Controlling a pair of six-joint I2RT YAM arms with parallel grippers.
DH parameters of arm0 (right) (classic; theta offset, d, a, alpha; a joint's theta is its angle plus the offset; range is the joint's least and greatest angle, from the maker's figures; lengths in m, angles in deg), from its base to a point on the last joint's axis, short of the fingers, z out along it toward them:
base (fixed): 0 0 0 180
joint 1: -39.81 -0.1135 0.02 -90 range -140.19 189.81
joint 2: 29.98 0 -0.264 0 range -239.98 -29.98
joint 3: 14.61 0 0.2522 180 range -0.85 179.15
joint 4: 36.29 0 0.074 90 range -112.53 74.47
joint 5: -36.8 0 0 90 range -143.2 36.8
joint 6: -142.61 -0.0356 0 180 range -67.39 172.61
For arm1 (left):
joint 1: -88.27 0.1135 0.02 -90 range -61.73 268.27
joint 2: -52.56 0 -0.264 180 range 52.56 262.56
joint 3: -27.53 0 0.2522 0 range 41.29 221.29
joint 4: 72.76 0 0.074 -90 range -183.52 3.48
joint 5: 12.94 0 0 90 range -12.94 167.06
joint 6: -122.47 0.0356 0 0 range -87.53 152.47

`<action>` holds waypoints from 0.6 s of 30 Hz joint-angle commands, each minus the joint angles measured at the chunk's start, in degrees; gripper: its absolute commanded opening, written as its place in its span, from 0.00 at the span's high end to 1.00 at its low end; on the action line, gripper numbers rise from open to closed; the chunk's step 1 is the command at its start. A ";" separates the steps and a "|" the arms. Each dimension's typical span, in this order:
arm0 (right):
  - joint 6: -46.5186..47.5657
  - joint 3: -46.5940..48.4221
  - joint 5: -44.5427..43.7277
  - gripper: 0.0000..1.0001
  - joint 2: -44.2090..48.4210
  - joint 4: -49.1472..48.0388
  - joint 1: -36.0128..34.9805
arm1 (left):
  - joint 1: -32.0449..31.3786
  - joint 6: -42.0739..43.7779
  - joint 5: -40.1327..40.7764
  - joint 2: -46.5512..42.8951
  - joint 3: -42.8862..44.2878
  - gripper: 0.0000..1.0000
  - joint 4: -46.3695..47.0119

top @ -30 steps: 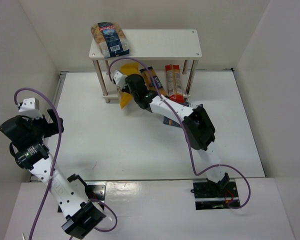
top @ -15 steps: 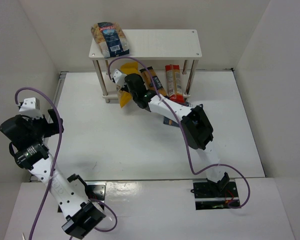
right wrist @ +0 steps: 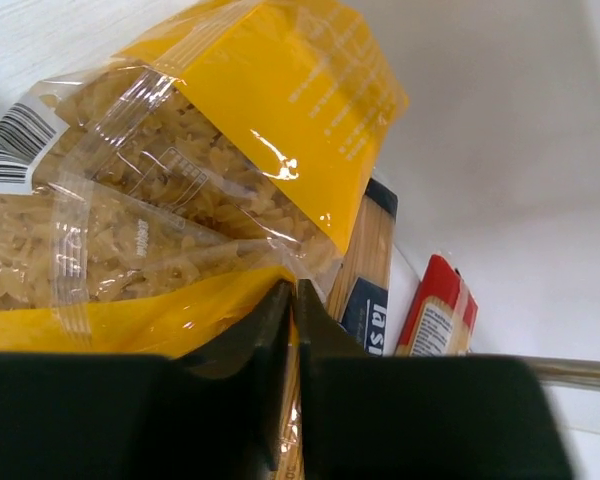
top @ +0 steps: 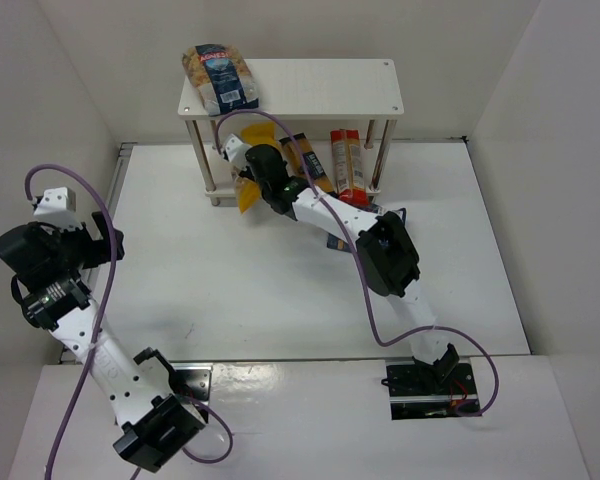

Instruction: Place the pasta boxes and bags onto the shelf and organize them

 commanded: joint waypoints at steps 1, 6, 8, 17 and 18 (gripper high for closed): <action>-2.11 2.48 -0.04 0.83 -0.31 0.02 0.35 | -0.32 1.87 -1.26 -0.39 0.89 0.00 1.62; -4.58 1.42 1.19 0.48 2.59 3.18 0.35 | -0.85 2.93 -0.73 -0.39 0.89 0.00 1.62; -5.98 1.42 1.72 0.37 4.26 4.93 -0.27 | -0.85 3.45 -0.73 -0.39 1.41 0.00 1.62; -8.52 -3.14 5.93 0.18 12.25 11.62 -2.02 | -0.85 4.51 -1.78 0.14 2.56 0.00 1.09; -8.53 -4.71 7.07 0.17 14.70 13.71 -2.02 | -0.85 4.51 -1.79 0.14 2.56 0.00 0.48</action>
